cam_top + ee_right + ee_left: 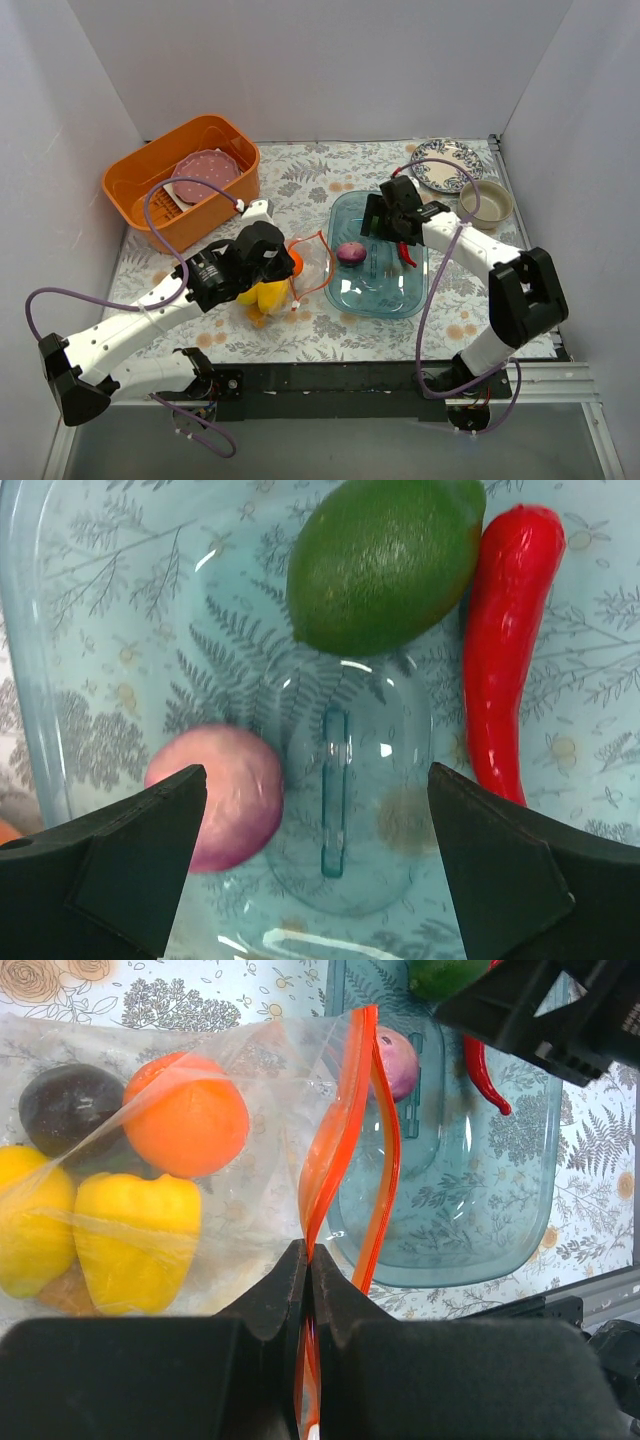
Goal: Place the food in the zip-top bag and seal the zipper
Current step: Pick up the fake fruit from the bin.
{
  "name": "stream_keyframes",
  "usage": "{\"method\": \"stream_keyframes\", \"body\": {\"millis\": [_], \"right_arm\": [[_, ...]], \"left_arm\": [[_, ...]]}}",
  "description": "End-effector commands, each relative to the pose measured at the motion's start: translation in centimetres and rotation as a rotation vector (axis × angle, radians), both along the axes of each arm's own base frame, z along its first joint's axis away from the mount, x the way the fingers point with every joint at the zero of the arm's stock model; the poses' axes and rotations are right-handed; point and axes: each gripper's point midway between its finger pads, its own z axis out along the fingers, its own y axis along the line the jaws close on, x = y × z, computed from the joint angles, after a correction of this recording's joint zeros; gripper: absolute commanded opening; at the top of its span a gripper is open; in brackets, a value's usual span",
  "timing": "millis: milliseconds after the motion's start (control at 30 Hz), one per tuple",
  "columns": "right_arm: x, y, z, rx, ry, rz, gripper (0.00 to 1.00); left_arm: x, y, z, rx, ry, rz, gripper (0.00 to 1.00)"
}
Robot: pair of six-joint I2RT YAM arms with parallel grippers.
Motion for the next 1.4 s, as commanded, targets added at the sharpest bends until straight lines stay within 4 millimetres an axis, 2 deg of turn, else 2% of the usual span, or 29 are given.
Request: {"method": "stream_keyframes", "body": {"millis": [0,33,133,333,400,467,567,600,833,933,967,1100,1267,1333,1367], "right_arm": [[3.9,0.2,2.1,0.010,-0.097,-0.096,0.98],[4.1,0.2,1.4,-0.004,-0.077,-0.105,0.98],[5.5,0.3,1.3,-0.028,-0.079,-0.132,0.98],[7.5,-1.1,0.5,-0.120,-0.069,-0.212,0.98],[7.5,-1.6,-0.5,-0.150,-0.043,-0.227,0.98],[7.8,-2.1,-0.7,-0.176,-0.048,-0.248,0.98],[8.3,-2.0,-1.1,-0.185,-0.051,-0.252,0.97],[8.1,-2.1,-1.6,-0.197,-0.031,-0.248,0.97],[7.9,-1.9,-2.4,-0.193,-0.031,-0.222,0.92],[7.6,-1.8,-2.8,-0.191,-0.033,-0.193,0.88],[7.5,-1.8,-2.8,-0.192,-0.036,-0.176,0.81],[7.4,-1.4,-2.3,-0.167,-0.066,-0.144,0.68],[6.9,-1.5,-2.3,-0.170,-0.069,-0.113,0.56],[6.6,-1.0,-1.9,-0.149,-0.077,-0.074,0.55],[6.1,-1.0,-2.3,-0.146,-0.066,-0.060,0.54]], "left_arm": [[0.1,0.0,0.6,-0.014,-0.022,-0.011,0.00],[0.1,0.1,0.5,-0.013,-0.021,-0.010,0.00],[0.0,0.0,0.0,-0.006,-0.015,-0.015,0.00],[0.2,0.4,0.2,0.007,-0.028,-0.004,0.00],[0.2,0.5,0.6,0.001,-0.037,0.000,0.00],[0.2,0.7,0.8,0.000,-0.042,0.004,0.00],[0.2,0.9,0.9,0.000,-0.051,0.007,0.00],[0.2,1.0,0.8,0.004,-0.050,0.007,0.00],[-0.1,1.3,0.5,0.007,-0.042,0.016,0.00],[-0.1,1.4,0.6,-0.005,-0.049,0.018,0.00],[-0.1,1.4,0.6,-0.004,-0.047,0.017,0.00],[-0.1,1.3,0.5,0.002,-0.044,0.016,0.00],[-0.1,1.2,0.7,-0.003,-0.046,0.013,0.00],[-0.1,1.2,0.8,-0.006,-0.048,0.011,0.00],[-0.1,1.2,0.7,0.000,-0.044,0.009,0.00]]}}
